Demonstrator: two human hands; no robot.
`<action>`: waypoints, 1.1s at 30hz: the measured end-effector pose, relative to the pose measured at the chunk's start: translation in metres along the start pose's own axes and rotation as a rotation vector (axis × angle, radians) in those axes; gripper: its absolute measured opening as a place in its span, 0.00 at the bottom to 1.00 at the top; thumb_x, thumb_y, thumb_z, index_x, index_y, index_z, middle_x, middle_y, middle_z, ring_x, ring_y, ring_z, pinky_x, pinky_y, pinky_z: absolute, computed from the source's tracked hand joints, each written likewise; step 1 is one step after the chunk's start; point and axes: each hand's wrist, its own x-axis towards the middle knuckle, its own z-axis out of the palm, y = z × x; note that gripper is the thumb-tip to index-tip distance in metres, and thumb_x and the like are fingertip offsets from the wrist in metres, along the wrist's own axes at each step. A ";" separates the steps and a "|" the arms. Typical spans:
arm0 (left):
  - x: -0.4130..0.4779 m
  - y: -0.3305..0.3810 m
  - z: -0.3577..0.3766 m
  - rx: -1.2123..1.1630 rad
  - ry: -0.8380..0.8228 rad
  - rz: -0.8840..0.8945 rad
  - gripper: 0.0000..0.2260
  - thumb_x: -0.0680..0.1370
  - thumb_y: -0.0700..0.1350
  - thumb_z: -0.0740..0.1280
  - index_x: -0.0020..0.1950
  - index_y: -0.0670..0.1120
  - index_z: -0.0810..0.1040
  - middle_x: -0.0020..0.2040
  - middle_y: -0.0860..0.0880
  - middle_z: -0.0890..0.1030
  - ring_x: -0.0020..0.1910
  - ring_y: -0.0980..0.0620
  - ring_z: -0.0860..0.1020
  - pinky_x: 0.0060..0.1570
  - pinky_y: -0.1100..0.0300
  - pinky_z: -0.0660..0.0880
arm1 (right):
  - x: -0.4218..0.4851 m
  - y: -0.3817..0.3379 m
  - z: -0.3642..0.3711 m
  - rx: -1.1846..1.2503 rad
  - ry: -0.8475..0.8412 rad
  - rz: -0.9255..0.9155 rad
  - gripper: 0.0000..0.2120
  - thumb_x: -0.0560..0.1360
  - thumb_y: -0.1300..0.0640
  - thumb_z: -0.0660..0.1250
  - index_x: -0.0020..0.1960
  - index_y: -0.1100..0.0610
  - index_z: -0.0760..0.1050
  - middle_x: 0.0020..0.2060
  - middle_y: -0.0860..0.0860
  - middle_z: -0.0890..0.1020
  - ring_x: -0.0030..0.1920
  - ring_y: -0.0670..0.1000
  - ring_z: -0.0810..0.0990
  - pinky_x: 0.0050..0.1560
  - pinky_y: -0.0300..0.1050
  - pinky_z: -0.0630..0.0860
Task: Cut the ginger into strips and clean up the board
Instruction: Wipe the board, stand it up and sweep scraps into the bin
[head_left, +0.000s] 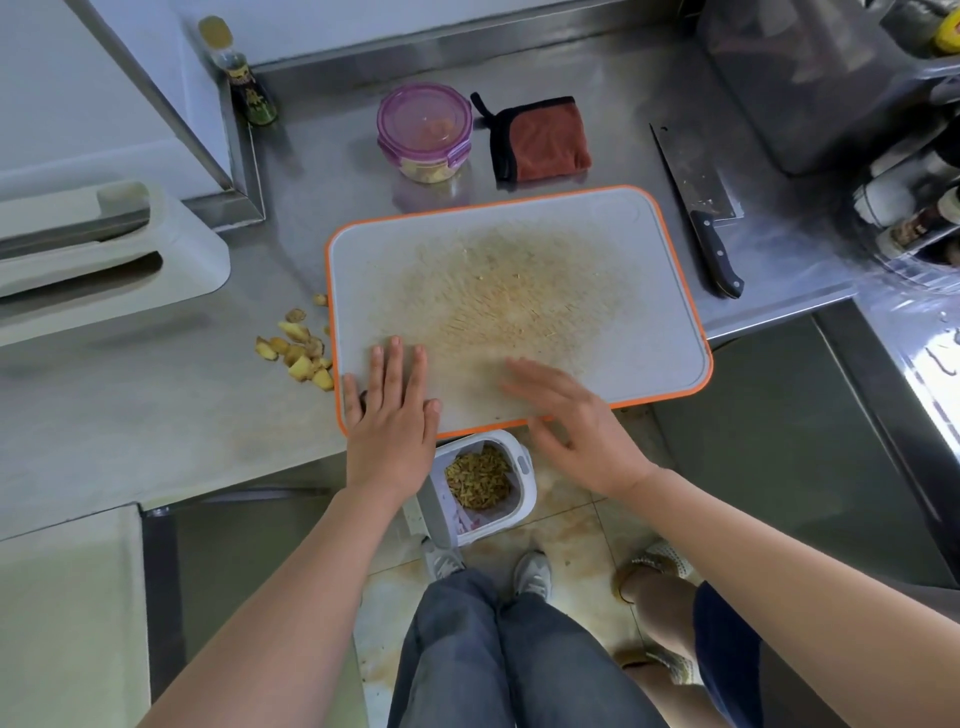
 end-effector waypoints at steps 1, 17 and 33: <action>0.000 0.000 -0.001 -0.003 -0.002 -0.001 0.30 0.74 0.58 0.28 0.76 0.52 0.32 0.76 0.51 0.31 0.76 0.51 0.31 0.74 0.45 0.32 | 0.003 0.001 0.000 -0.026 0.001 0.010 0.21 0.77 0.61 0.59 0.69 0.57 0.72 0.71 0.51 0.70 0.74 0.47 0.62 0.71 0.36 0.59; 0.043 -0.001 -0.004 0.026 0.194 0.043 0.26 0.81 0.54 0.46 0.78 0.47 0.59 0.79 0.46 0.56 0.78 0.44 0.53 0.75 0.41 0.52 | 0.068 0.033 -0.004 -0.244 -0.004 0.084 0.26 0.78 0.49 0.53 0.74 0.58 0.65 0.75 0.54 0.62 0.77 0.55 0.54 0.76 0.57 0.48; 0.042 -0.002 -0.006 0.052 0.213 0.031 0.25 0.82 0.54 0.49 0.78 0.49 0.60 0.79 0.47 0.58 0.78 0.45 0.53 0.75 0.42 0.52 | 0.092 0.029 -0.017 0.006 -0.017 -0.087 0.22 0.75 0.54 0.58 0.66 0.59 0.74 0.67 0.55 0.74 0.68 0.53 0.71 0.69 0.53 0.66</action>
